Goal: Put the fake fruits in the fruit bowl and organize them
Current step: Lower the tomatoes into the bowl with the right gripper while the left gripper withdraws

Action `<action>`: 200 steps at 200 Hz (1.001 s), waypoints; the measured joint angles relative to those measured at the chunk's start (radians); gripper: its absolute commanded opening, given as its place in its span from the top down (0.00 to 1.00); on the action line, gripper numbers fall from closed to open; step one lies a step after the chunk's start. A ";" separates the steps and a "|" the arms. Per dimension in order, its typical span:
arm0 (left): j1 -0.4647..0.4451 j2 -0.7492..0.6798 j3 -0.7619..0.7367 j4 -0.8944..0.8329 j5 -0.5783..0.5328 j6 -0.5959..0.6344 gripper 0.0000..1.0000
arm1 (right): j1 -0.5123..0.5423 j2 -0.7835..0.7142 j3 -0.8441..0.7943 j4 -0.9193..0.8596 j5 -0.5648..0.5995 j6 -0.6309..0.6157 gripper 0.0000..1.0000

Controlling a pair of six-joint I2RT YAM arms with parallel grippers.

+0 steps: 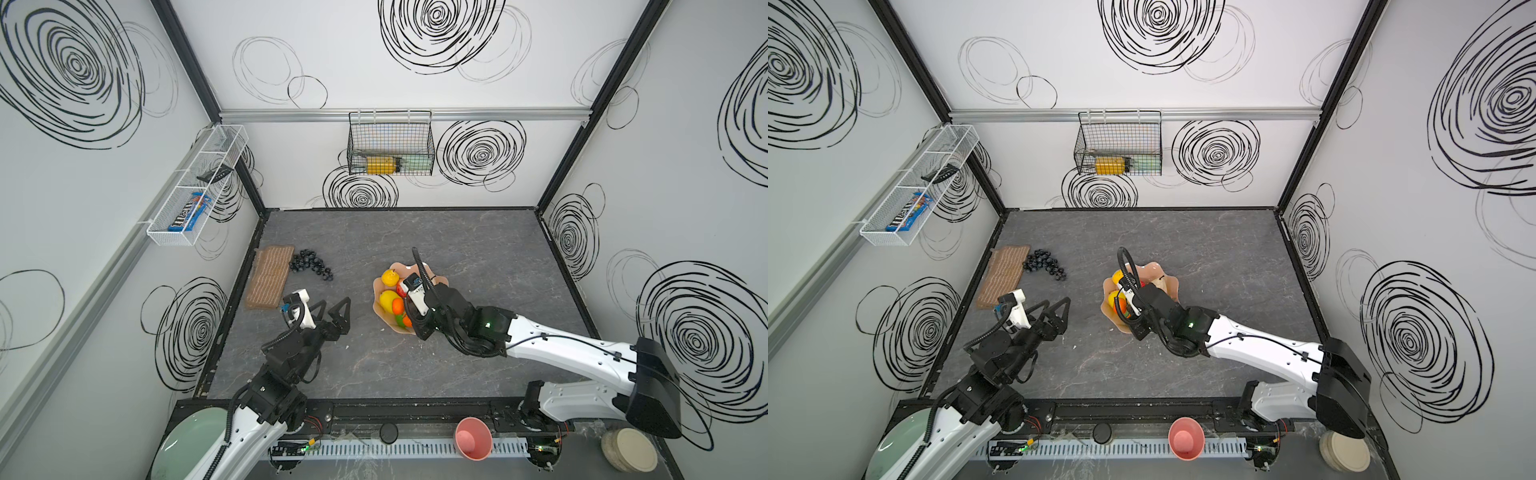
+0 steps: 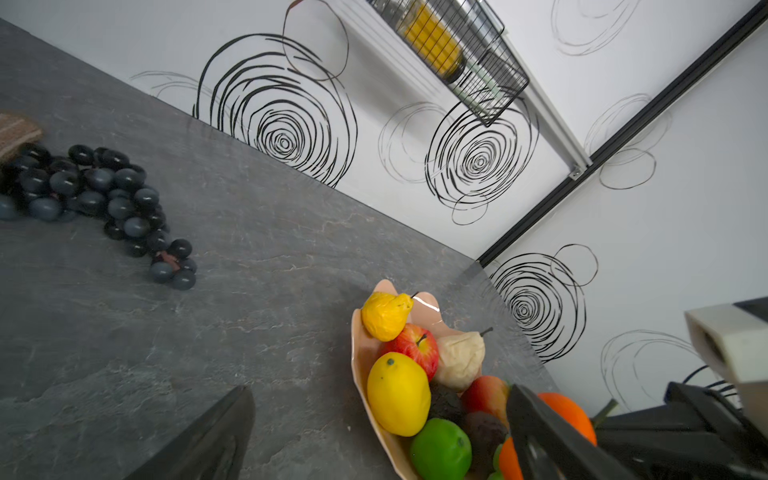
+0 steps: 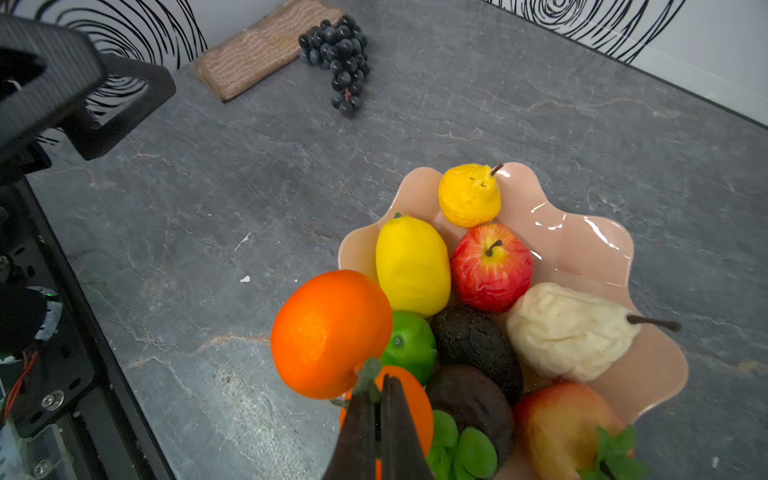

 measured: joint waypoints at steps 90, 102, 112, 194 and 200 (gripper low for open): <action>0.112 -0.079 -0.071 -0.005 0.059 0.002 0.02 | 0.084 0.254 0.222 -0.127 0.039 0.034 0.97; 0.120 -0.099 -0.076 -0.005 0.069 0.002 0.02 | 0.084 0.296 0.261 -0.154 0.054 0.042 0.97; 0.122 -0.107 -0.076 -0.006 0.073 0.002 0.02 | 0.085 0.331 0.298 -0.175 0.068 0.053 0.97; 0.122 -0.121 -0.076 -0.006 0.080 0.002 0.03 | 0.084 0.548 0.508 -0.334 0.142 0.150 0.99; 0.122 -0.121 -0.076 -0.006 0.080 0.002 0.03 | 0.082 0.548 0.508 -0.337 0.144 0.151 0.99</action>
